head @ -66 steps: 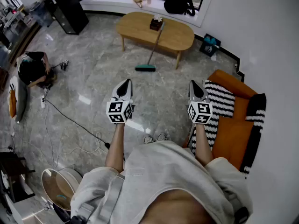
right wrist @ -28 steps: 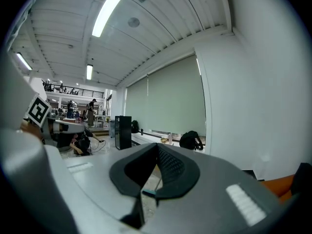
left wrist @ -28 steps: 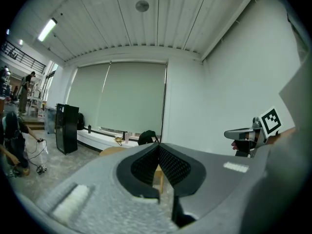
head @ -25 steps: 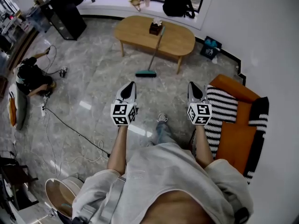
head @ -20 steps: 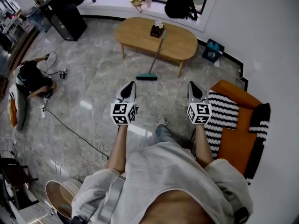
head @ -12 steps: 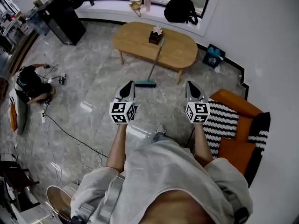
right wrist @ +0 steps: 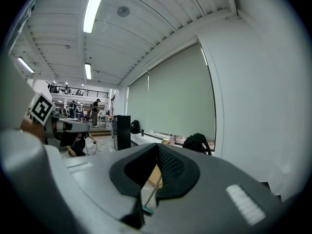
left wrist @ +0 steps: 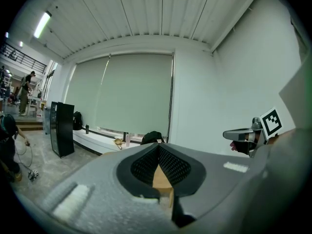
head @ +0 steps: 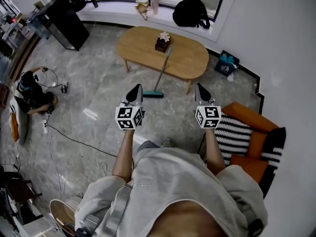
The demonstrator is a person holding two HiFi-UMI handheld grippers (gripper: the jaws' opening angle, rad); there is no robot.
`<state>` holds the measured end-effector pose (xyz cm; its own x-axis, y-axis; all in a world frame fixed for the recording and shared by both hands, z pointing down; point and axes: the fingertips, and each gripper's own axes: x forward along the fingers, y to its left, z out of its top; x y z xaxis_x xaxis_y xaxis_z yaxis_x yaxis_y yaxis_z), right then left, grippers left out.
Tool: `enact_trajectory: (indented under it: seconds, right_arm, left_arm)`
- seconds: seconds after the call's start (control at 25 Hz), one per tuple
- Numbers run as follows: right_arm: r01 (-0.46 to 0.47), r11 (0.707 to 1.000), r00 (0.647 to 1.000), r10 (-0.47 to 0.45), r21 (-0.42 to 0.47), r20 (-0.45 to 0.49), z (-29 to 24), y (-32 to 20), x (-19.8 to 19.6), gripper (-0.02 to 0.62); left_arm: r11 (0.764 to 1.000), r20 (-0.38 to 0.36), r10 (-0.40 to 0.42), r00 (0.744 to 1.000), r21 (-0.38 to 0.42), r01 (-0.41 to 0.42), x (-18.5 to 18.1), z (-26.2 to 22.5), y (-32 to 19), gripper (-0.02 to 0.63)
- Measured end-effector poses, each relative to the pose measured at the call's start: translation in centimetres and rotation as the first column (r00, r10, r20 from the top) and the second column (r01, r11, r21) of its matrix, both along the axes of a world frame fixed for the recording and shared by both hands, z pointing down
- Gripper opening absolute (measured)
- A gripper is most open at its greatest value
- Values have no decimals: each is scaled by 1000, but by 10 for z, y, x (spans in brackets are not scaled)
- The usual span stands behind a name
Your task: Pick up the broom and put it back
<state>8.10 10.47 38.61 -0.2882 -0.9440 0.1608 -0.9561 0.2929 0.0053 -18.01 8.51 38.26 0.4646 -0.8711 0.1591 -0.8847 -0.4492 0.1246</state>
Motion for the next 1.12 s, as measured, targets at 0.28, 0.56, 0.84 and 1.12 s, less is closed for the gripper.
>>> enact_trajectory:
  seconds: [0.28,0.56,0.84,1.12]
  right_arm:
    - [10,999,1000,-11,-31,-20,11,-22,4,0]
    - [21,998,1000,-23,-60,-20,28,-55,-5,0]
    - [3,998,1000,-4,-62,-15,31,-125,-11,0]
    - [-16,998,1000,15,-56,-26,18,-200,-30,0]
  left_arm:
    - [1000,-4,4,1000,-25,-4,9,12,-19,0]
    - [999,-5,6,1000,-47,-6,7,28,-57,0]
    - [999,-10,35,999,-30,-35,9,31,-129,0]
    - [999,-11,53,999,-11,-53,-11,16,-211,0]
